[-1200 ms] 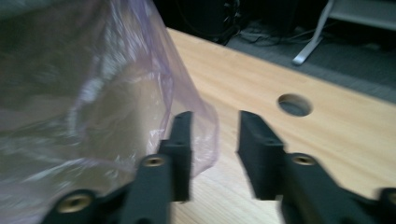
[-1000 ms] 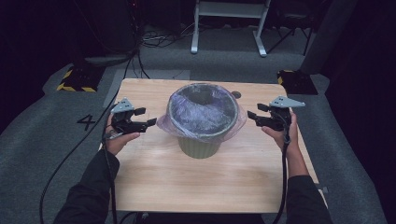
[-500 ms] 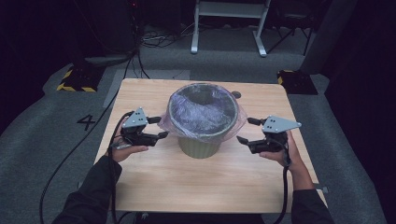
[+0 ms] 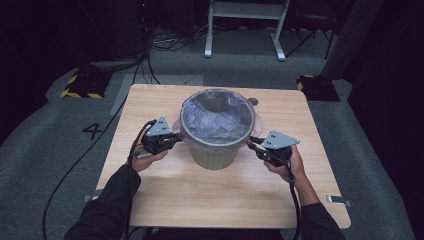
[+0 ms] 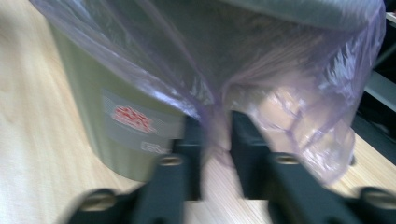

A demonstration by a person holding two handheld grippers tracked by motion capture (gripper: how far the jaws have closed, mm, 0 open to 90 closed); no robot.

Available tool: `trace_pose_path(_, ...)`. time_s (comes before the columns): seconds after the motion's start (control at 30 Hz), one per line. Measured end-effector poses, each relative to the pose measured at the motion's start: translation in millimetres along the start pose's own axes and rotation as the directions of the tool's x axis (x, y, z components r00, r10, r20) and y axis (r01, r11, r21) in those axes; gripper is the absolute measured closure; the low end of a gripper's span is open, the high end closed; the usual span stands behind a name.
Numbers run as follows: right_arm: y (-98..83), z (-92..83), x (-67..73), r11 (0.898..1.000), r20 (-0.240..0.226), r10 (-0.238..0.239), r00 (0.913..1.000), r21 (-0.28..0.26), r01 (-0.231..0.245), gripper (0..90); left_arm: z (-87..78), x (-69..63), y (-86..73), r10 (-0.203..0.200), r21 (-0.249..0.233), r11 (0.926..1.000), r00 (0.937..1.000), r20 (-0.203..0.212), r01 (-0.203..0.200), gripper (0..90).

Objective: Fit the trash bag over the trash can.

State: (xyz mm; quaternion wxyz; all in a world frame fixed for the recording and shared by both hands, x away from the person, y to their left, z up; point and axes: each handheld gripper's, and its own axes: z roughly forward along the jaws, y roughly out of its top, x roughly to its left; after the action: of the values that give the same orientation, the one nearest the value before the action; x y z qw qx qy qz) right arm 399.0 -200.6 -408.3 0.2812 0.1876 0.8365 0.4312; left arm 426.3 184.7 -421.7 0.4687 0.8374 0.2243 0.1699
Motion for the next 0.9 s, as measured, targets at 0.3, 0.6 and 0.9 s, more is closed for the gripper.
trace_pose_path(0.3,-11.6,4.6,4.7,1.0,-0.064,0.031,0.9975,0.01,-0.03,90.0,8.0,-14.0,-12.0,0.045,0.028,0.9986,0.999,0.004,-0.045,89.6)
trace_pose_path(0.6,-19.3,4.9,13.7,0.999,-0.084,0.011,0.9964,0.04,-0.008,90.0,18.2,-24.5,-27.1,0.094,0.088,0.9919,0.9953,-0.022,-0.092,89.5)
trace_pose_path(0.9,-38.3,24.5,5.9,0.989,-0.093,0.061,0.9938,0.141,-0.048,90.0,28.0,-22.0,-41.4,0.038,0.149,0.9882,0.9993,0.001,-0.038,64.7)
